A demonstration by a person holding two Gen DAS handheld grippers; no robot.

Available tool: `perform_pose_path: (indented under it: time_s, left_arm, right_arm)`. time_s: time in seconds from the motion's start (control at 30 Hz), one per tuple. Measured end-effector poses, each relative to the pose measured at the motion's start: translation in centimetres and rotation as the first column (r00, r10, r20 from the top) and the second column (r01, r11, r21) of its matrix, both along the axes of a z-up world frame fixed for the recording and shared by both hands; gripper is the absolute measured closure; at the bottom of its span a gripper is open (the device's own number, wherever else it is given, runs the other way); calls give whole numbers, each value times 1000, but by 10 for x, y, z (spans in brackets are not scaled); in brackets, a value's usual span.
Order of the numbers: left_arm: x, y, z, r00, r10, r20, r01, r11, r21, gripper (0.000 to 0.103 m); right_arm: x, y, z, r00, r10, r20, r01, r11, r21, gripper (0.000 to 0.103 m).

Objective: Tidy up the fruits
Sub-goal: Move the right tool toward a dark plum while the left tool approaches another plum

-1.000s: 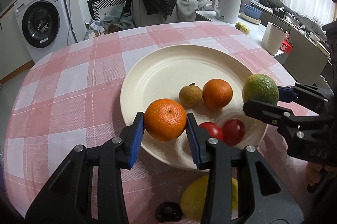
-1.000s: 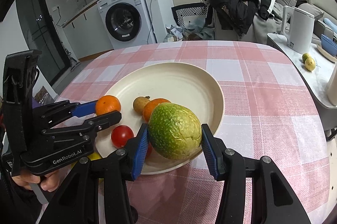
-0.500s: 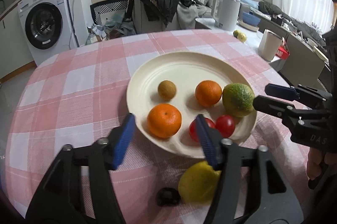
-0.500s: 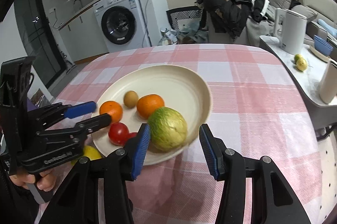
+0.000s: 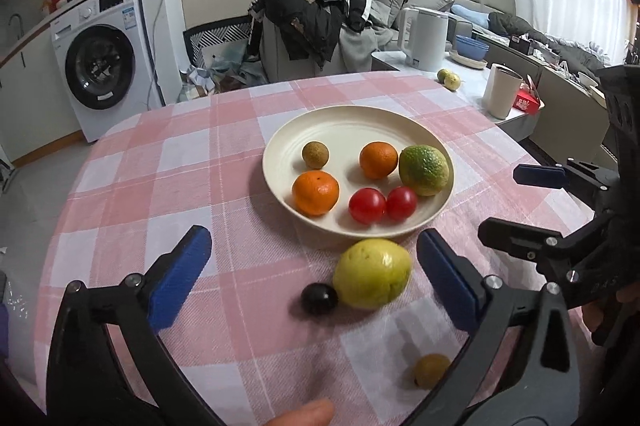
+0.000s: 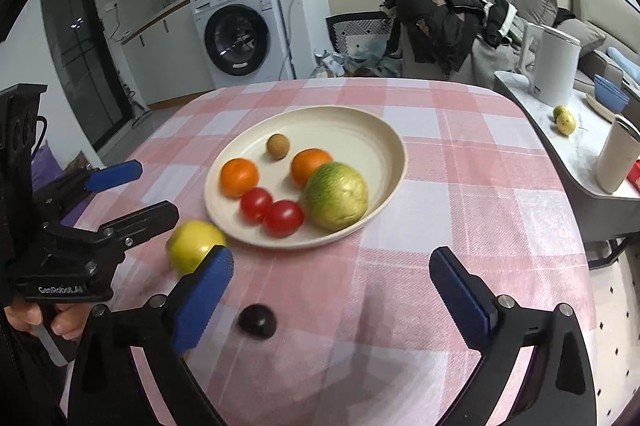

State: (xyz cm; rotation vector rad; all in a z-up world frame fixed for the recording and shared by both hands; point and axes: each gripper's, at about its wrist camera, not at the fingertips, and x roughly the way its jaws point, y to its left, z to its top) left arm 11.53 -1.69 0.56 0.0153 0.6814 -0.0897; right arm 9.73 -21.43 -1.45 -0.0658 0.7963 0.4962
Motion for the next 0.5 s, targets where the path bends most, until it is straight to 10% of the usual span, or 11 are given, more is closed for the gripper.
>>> perform_pose_path:
  time_s: [0.5]
  left_arm:
    - [-22,12,-10,1000,2,0,-2,1000,-2,1]
  right_arm:
    - [-17,12,-6,999,47,14,-46,998,-52,0]
